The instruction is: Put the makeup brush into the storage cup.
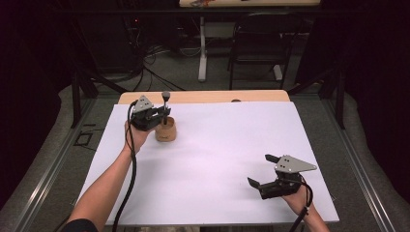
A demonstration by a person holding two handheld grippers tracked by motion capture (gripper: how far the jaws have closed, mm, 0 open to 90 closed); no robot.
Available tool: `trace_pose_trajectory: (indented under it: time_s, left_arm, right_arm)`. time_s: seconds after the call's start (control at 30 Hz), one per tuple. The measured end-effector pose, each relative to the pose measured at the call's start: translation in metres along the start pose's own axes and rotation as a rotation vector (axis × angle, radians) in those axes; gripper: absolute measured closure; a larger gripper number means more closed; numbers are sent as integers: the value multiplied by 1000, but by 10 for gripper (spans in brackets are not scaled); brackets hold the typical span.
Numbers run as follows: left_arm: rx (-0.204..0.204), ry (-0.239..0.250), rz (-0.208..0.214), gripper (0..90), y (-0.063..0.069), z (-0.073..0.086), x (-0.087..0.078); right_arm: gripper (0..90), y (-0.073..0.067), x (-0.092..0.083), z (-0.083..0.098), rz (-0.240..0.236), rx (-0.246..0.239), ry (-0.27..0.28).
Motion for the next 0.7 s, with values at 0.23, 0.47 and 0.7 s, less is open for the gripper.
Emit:
trace_pose_trajectory:
  time_s: [0.23, 0.47, 0.7]
  left_arm:
    - [8, -25, -7, 780, -1, 3, 3]
    - [39, -58, -20, 779, -2, 6, 5]
    - [50, -72, -24, 777, -3, 8, 7]
  right_arm:
    - [0, 0, 0, 0, -2, -1, 5]
    - [0, 0, 0, 0, -1, -2, 4]
    - [0, -1, 0, 0, -3, -3, 0]
Point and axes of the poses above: each handheld gripper's, and its own axes: x roughly forward along the jaws, z roughly out of its underside, y roughly to its right, the point moved 5 cm from there along x, roughly forward along the jaws, and after that the axes turned 3 degrees about y, right-handed, at the moved point
